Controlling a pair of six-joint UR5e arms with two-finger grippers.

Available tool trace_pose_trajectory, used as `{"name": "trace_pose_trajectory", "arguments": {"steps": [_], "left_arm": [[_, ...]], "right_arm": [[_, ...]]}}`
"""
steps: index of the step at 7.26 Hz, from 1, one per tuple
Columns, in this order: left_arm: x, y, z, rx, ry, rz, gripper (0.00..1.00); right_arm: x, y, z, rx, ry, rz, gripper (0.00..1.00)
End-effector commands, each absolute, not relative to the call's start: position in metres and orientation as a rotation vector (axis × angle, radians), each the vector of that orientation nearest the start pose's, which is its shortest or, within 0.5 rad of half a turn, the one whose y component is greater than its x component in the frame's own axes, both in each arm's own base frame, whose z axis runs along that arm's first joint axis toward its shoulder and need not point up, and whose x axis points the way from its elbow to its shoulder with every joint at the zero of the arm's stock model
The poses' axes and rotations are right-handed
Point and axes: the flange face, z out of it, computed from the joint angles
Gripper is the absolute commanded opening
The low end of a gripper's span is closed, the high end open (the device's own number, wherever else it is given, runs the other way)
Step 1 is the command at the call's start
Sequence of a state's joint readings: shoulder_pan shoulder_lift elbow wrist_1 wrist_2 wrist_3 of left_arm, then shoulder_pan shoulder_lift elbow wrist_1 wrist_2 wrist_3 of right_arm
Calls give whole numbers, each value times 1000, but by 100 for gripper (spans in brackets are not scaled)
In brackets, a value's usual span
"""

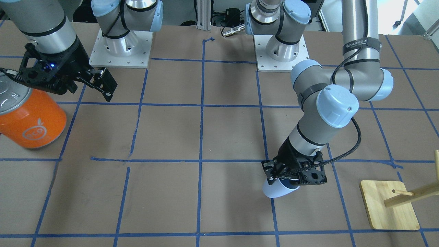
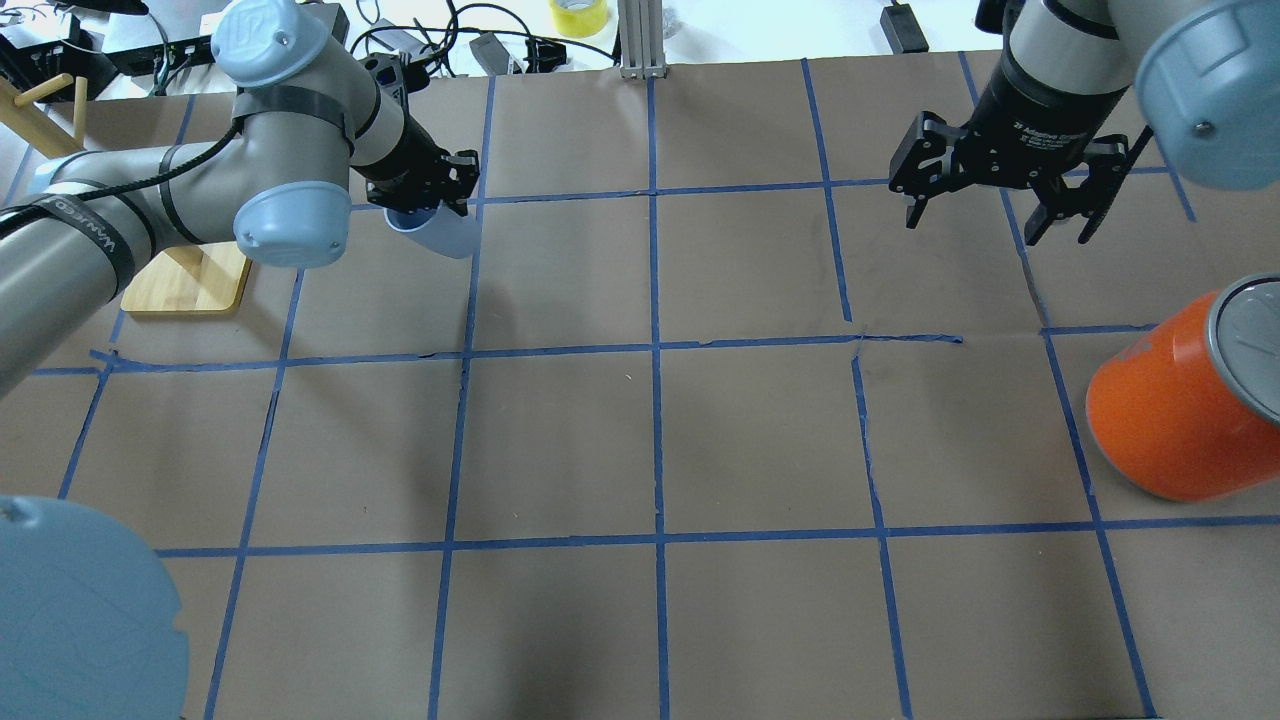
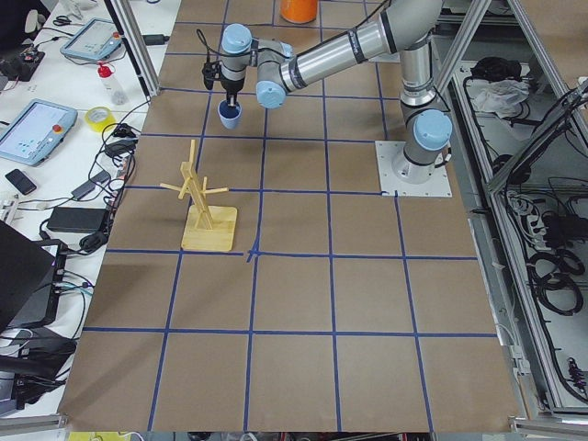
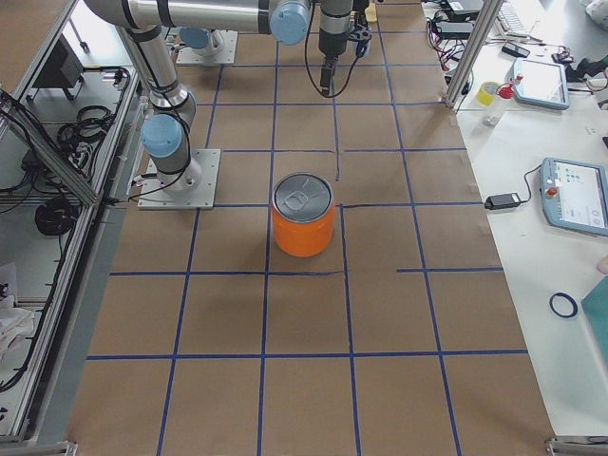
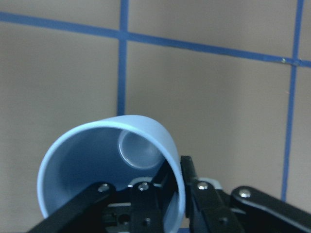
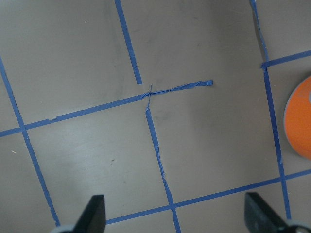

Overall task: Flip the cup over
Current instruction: 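Lift the cup with the left gripper and turn it mouth up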

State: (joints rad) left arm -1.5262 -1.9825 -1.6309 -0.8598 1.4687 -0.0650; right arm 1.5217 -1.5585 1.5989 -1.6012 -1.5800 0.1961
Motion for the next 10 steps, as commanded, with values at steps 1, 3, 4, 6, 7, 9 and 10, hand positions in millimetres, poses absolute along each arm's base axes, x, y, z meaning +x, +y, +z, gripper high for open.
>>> {"name": "trace_pose_trajectory", "arguments": {"steps": [1, 3, 4, 6, 7, 9, 10], "left_arm": [[-58, -670, 289, -86, 3079, -364, 0], [-54, -673, 271, -171, 3089, -329, 0], [-54, -671, 262, -242, 3095, -300, 0], [-55, -665, 243, -274, 3091, -242, 0], [-55, -665, 242, -279, 3092, -238, 0], [-60, -666, 241, -270, 3140, -250, 90], [-60, -665, 252, -260, 3138, -272, 100]], "right_arm": [[108, -502, 471, 388, 3128, 16, 100], [108, -502, 471, 388, 3128, 16, 100], [108, -501, 469, 388, 3128, 23, 100], [108, -501, 467, 388, 3128, 28, 100], [108, -501, 467, 388, 3128, 28, 100], [108, -501, 467, 388, 3128, 28, 100], [108, -501, 467, 388, 3128, 28, 100]]}}
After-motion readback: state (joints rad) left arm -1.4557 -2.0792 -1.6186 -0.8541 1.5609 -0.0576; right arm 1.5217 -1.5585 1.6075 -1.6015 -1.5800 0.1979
